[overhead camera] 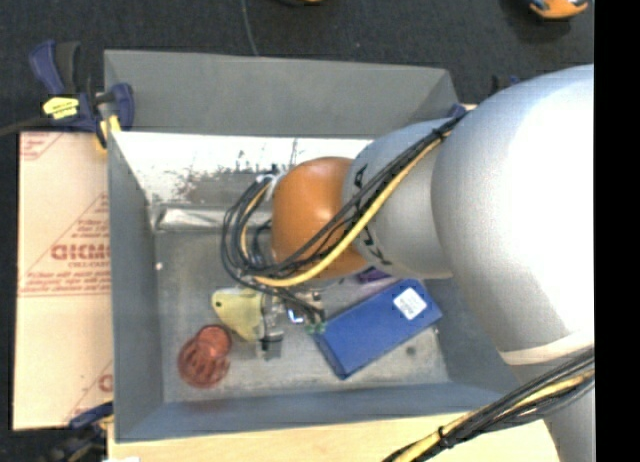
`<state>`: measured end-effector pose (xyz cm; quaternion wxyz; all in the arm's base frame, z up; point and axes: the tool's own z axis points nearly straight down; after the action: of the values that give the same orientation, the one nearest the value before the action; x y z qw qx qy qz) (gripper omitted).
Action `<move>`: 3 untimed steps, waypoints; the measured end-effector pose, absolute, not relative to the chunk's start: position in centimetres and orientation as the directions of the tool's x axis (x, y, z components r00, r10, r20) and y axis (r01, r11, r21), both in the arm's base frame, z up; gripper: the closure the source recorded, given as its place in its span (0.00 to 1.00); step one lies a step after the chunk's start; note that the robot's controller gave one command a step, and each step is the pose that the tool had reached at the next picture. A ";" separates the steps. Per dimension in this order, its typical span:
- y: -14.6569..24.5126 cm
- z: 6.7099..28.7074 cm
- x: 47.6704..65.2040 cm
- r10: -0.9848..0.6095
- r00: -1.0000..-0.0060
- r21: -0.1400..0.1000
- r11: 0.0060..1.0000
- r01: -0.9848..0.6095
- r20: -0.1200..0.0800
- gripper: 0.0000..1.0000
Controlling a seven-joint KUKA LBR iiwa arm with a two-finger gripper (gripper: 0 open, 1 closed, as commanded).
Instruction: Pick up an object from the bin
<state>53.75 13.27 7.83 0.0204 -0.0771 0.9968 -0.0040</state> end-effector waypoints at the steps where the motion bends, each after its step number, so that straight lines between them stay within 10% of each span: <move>1: 10.5 7.0 52.5 -0.157 -0.987 -0.015 0.988 -0.156 -0.045 1.00; 3: 10.5 7.0 52.5 -0.154 -0.987 -0.014 0.988 -0.153 -0.045 1.00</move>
Offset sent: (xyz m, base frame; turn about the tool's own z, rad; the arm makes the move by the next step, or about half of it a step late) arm 0.0000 0.0000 0.0000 0.0000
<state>52.50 10.49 7.02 0.0230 -0.0771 0.9967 -0.0053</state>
